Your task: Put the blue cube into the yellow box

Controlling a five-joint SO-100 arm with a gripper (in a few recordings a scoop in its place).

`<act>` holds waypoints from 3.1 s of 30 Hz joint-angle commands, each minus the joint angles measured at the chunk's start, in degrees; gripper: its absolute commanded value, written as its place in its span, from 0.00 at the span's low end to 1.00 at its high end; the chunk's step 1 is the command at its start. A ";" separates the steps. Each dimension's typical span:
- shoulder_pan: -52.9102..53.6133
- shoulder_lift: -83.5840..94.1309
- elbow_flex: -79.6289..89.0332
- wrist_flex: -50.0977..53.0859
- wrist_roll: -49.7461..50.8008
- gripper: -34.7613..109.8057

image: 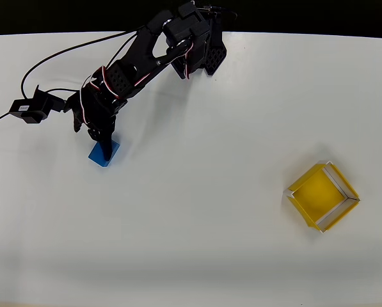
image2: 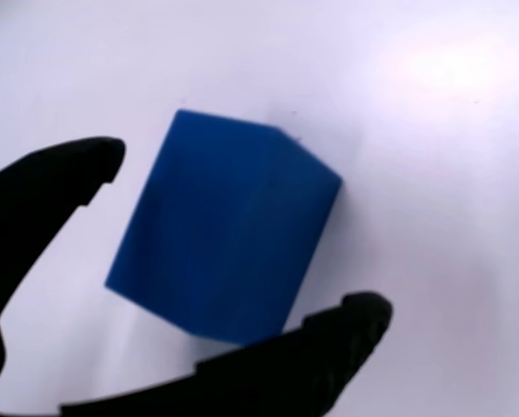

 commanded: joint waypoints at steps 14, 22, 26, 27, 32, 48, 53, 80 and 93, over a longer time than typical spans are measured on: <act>-4.48 -2.46 -5.10 -2.99 3.43 0.57; -4.92 -3.43 -2.90 -3.96 2.37 0.52; -5.27 -2.99 -1.49 -4.66 1.32 0.47; -5.36 -2.81 -1.05 -5.19 1.14 0.46; -5.71 -1.85 2.02 -8.00 0.09 0.45; -7.03 3.08 8.61 -12.13 -2.99 0.40; -7.29 5.36 9.76 -14.59 -5.01 0.39; -51.68 42.19 16.26 -27.86 -2.29 0.37; -74.00 28.39 0.62 -39.90 0.09 0.38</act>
